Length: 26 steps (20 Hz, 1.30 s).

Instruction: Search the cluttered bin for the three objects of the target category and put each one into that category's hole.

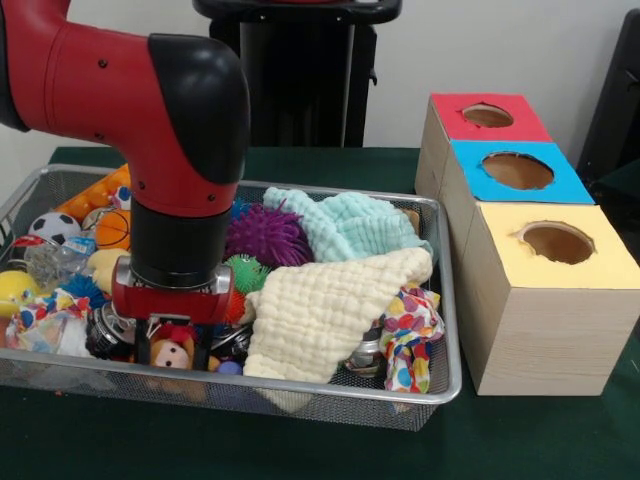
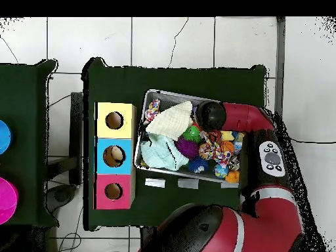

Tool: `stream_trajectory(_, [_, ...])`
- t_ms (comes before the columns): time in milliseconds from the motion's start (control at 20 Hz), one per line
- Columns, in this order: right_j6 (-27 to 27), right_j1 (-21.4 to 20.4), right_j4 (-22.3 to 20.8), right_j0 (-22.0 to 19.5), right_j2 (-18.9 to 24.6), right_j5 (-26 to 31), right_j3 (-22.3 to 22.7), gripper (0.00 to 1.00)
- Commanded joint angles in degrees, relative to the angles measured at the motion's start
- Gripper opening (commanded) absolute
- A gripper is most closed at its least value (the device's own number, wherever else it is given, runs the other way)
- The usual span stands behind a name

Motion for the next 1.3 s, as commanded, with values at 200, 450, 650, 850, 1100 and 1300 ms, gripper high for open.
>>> stream_trajectory(200, [-7.9, 4.1, -2.7, 1.9, 1.9, 12.9, -2.9, 1.0])
stream_trajectory(450, [-10.6, 5.3, -3.0, 1.7, 2.9, 15.7, -4.4, 1.0])
stream_trajectory(650, [-11.9, 5.4, -3.0, 1.1, 3.9, 16.1, -4.3, 0.0])
stream_trajectory(850, [-11.7, 5.0, -3.4, 0.6, 4.4, 13.5, -3.2, 0.0])
stream_trajectory(1100, [-8.7, 3.3, -4.3, 0.7, 3.0, 9.5, -0.7, 0.0])
stream_trajectory(1300, [-6.8, -1.6, -4.2, 1.3, 3.0, 5.9, 4.9, 0.0])
